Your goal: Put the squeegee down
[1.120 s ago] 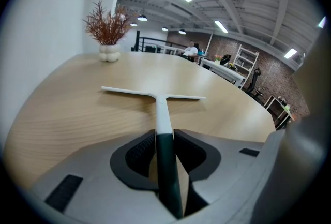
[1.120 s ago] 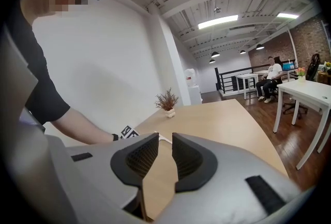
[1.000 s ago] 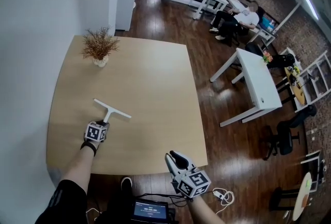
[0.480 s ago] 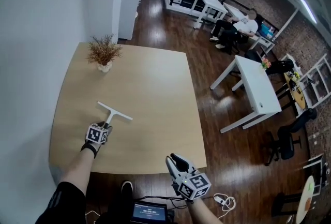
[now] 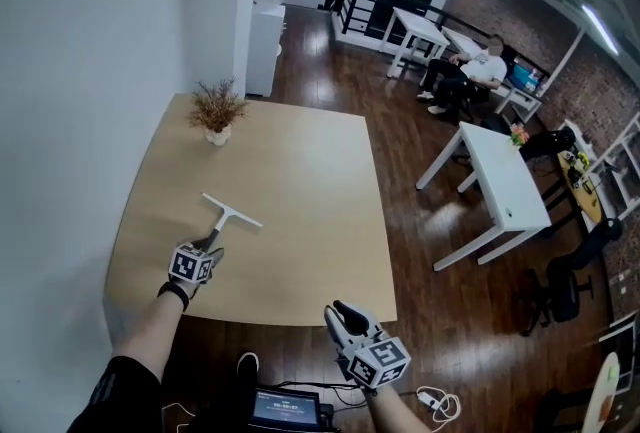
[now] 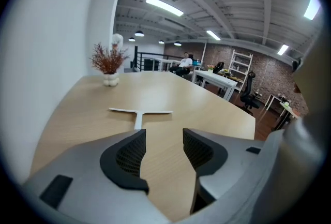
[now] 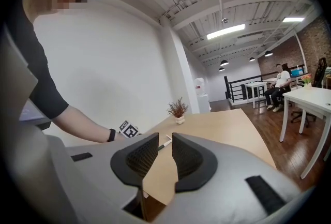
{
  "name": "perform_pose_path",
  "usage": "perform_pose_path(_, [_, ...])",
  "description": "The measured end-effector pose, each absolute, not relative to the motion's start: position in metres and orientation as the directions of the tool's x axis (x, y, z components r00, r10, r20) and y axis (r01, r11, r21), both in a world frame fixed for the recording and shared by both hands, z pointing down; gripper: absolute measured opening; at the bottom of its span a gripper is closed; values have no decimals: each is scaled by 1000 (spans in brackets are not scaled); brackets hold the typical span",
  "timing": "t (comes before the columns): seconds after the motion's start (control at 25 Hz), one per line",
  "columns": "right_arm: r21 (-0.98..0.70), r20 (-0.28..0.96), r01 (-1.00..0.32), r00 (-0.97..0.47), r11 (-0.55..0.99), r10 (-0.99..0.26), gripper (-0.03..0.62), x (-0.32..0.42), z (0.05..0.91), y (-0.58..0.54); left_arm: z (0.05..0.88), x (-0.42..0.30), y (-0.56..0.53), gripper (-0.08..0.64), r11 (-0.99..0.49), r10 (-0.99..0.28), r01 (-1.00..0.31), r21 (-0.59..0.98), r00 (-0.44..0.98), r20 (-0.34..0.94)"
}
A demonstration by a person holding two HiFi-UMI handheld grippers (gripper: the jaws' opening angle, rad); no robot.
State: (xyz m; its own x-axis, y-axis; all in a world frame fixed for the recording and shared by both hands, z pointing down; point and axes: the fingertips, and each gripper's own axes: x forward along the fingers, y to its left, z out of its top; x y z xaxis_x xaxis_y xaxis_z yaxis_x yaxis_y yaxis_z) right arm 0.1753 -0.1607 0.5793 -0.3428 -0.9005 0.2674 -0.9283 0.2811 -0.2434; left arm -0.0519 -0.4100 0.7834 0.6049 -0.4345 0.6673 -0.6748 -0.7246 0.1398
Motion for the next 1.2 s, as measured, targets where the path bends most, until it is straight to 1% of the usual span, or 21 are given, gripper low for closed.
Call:
perform_pose_path(0.16, [-259, 240, -919, -358, 296, -902, 107, 184, 572, -132, 752, -53, -370, 225, -728, -465, -672, 136, 630, 622])
perform_pose_path(0.36, [-256, 202, -895, -418, 365, -886, 109, 181, 560, -97, 710, -61, -308, 225, -720, -512, -682, 129, 647, 565])
perform_pose_path(0.48, [-243, 192, -887, -441, 393, -877, 89, 181, 555, -77, 686, -63, -265, 225, -724, -531, -679, 124, 662, 529])
perform_pose_path(0.64, [-232, 177, -875, -468, 425, -866, 87, 179, 550, -51, 657, -70, -208, 225, -724, -559, -680, 115, 677, 478])
perform_pose_path(0.96, [-234, 172, -861, -494, 452, -852, 83, 174, 546, -14, 618, -78, -113, 225, -732, -588, -676, 89, 692, 419])
perform_pose_path(1.2, [-225, 155, -864, -488, 450, -859, 77, 163, 538, -2, 605, -83, -72, 225, -737, -595, -671, 85, 703, 390])
